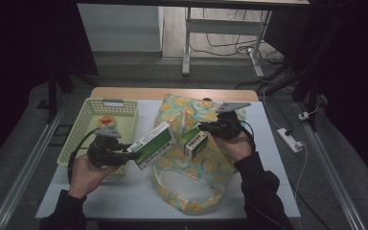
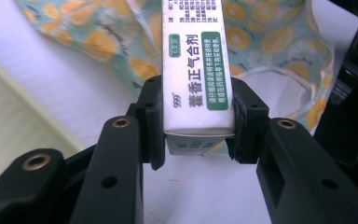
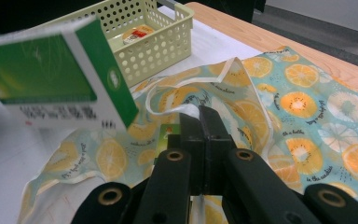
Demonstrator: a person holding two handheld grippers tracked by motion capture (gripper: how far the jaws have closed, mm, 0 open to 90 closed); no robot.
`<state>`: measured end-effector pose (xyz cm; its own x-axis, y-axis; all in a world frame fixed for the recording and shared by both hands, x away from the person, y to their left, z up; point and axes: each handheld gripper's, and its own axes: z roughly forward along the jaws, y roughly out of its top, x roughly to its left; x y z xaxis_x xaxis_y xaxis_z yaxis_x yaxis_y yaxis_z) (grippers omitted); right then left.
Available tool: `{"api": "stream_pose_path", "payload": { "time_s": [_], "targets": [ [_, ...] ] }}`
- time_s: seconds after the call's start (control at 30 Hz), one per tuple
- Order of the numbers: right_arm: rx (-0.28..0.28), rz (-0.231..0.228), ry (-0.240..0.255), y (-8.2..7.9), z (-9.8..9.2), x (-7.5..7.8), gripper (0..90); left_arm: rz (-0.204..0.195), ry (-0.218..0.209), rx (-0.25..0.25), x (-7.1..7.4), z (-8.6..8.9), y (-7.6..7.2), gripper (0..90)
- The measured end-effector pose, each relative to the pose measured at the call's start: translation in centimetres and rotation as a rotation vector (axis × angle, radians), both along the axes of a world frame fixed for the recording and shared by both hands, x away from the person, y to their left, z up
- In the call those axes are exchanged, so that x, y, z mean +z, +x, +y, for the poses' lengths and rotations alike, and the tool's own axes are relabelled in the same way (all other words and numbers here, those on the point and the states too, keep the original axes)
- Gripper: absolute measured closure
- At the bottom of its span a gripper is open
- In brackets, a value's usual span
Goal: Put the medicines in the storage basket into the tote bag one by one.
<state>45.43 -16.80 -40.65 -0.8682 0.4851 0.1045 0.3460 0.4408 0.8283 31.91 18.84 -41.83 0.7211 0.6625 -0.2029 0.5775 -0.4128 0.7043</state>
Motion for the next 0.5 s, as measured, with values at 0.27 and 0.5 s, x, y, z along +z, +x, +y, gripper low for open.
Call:
{"api": "stream_pose_path", "payload": {
  "time_s": [0.27,0.5],
  "targets": [
    [0.0,-0.002,0.0,0.0,0.0,0.0,89.4,0.036,0.021,-0.052,-0.9,-1.9,0.1,62.3],
    [0.004,-0.001,-0.001,-0.1,0.2,0.0,89.3,0.058,0.067,-0.071,-2.0,-3.5,0.4,62.3]
  ]
}}
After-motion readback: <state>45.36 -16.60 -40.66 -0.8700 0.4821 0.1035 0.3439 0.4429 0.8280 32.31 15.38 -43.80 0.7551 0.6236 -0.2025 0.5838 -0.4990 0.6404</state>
